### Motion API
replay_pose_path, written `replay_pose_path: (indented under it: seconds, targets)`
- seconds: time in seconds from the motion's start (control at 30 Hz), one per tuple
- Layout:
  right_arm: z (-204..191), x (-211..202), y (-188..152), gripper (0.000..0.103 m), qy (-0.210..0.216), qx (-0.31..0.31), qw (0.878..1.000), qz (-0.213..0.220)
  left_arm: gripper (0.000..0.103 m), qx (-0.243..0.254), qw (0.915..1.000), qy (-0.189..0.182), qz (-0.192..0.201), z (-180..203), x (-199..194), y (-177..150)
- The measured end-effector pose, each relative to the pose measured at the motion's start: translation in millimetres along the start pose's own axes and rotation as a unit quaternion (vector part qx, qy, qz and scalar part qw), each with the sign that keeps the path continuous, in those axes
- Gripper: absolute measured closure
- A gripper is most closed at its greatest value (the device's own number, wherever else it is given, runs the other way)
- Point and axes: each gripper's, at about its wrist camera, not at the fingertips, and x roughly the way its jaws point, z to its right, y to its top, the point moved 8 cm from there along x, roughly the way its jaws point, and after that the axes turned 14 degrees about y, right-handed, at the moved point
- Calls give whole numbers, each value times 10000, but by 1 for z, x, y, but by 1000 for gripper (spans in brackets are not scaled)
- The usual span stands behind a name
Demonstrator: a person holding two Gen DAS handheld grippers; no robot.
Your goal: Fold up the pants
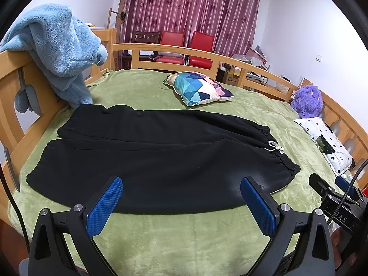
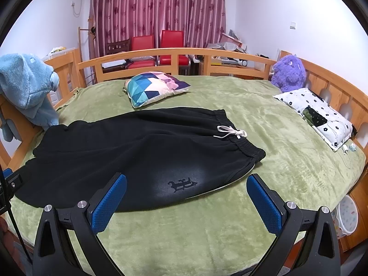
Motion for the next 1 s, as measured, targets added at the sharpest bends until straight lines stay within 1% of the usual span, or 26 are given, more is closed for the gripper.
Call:
replay_pose_path:
  seconds: [0.3, 0.67, 1.0]
  targets:
    - [2, -2, 1, 1, 11, 22, 10000, 3, 0, -21, 10000, -20, -5, 5, 1, -1]
    - [3, -4, 0, 1, 3, 23, 10000, 5, 0, -26, 10000, -20, 2, 0, 1, 0]
    - [4, -4, 1, 1, -2, 6, 10000, 11, 0, -34, 10000, -19, 6, 13, -1, -3]
